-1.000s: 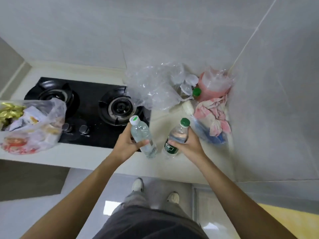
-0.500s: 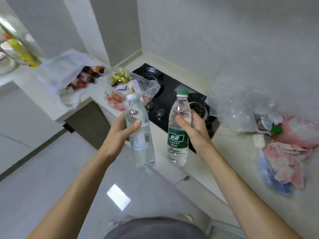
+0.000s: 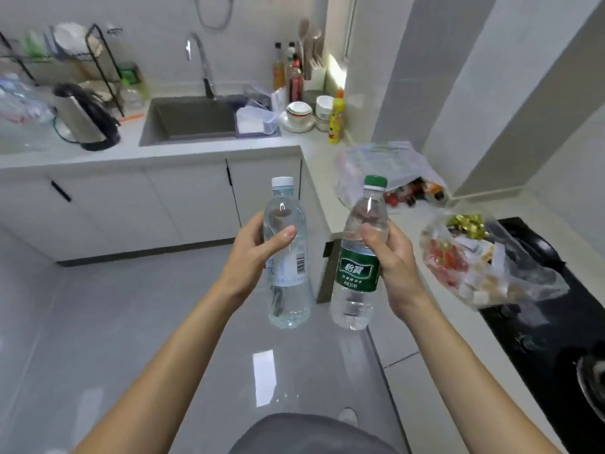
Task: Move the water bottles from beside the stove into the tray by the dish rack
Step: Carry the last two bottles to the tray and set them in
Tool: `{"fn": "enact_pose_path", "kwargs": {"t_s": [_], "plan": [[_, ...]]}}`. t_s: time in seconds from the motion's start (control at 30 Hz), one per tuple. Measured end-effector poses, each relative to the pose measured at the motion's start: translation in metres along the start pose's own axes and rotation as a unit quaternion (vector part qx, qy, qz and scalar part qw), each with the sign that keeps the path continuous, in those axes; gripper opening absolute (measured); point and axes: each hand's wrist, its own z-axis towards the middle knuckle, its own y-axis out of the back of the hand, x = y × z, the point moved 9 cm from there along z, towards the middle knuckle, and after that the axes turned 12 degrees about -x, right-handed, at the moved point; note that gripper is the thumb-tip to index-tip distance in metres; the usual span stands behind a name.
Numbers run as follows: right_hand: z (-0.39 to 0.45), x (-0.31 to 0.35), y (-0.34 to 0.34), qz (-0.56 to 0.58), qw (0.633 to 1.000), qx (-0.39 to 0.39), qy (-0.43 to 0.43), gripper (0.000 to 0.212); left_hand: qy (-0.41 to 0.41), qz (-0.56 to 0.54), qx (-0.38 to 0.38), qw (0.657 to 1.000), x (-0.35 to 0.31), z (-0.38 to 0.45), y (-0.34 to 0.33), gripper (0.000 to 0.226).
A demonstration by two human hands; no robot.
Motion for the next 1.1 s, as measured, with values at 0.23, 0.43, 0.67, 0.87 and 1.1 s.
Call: {"fn": "enact_pose_path", "kwargs": {"t_s": [0.23, 0.43, 0.67, 0.87, 1.1], "plan": [[0.056, -0.037, -0.21, 0.015, 0.987, 0.158, -0.038, 0.048, 0.023, 0.015, -0.162, 0.986, 0.024, 0.056, 0.172, 0.013], [0.112, -0.062, -0.39, 0.021, 0.96, 0.271, -0.06, 0.043, 0.025, 0.04, -0.277, 0.96, 0.022, 0.119, 0.298, 0.03], [0.141, -0.058, -0.591, -0.001, 0.906, 0.417, -0.065, 0.041, 0.04, 0.029, -0.431, 0.901, 0.003, 0.158, 0.439, 0.031], [0.122, -0.073, -0.747, -0.017, 0.861, 0.501, -0.079, 0.043, 0.049, 0.0, -0.535, 0.844, 0.024, 0.153, 0.554, 0.037], [0.115, -0.103, -0.918, -0.045, 0.845, 0.528, -0.076, 0.05, 0.053, -0.02, -0.576, 0.815, 0.053, 0.2, 0.712, 0.038]]}}
